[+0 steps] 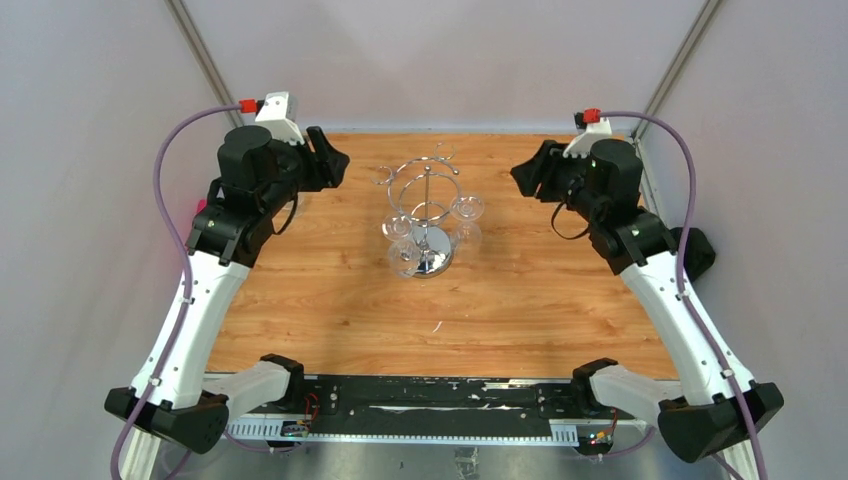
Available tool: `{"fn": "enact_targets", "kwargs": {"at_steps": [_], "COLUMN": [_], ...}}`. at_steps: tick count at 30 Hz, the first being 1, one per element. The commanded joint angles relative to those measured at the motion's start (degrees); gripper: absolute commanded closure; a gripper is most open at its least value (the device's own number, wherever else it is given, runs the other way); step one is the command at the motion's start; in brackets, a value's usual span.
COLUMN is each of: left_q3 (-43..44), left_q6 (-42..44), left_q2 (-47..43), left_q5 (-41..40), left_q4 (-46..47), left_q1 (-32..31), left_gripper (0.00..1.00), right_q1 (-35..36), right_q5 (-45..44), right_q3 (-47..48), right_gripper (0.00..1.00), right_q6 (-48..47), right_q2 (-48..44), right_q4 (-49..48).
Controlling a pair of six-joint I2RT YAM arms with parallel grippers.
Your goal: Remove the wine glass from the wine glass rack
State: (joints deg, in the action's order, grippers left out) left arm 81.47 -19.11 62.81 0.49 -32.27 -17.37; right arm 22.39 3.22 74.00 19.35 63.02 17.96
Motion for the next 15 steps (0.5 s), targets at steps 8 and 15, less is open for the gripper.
{"fn": "enact_targets", "kwargs": {"at_steps": [8, 15], "left_q3": [-2.3, -2.9], "left_q6": [-1.8, -1.7], "left_q2": [-2.0, -3.1], "left_q5": [2.4, 2.2], "left_q4": [2.9, 2.4], "left_q1": [-0.3, -0.3], "left_gripper": [0.41, 0.42], "right_q1": [-5.5, -5.7], "right_q5": [30.6, 31.8], "right_q3": [-15.1, -19.3], "right_gripper": [0.53, 0.53], "right_q6": [20.1, 22.7], "right_q2": [-4.0, -3.7], "right_q4": [-10.7, -15.2]}}
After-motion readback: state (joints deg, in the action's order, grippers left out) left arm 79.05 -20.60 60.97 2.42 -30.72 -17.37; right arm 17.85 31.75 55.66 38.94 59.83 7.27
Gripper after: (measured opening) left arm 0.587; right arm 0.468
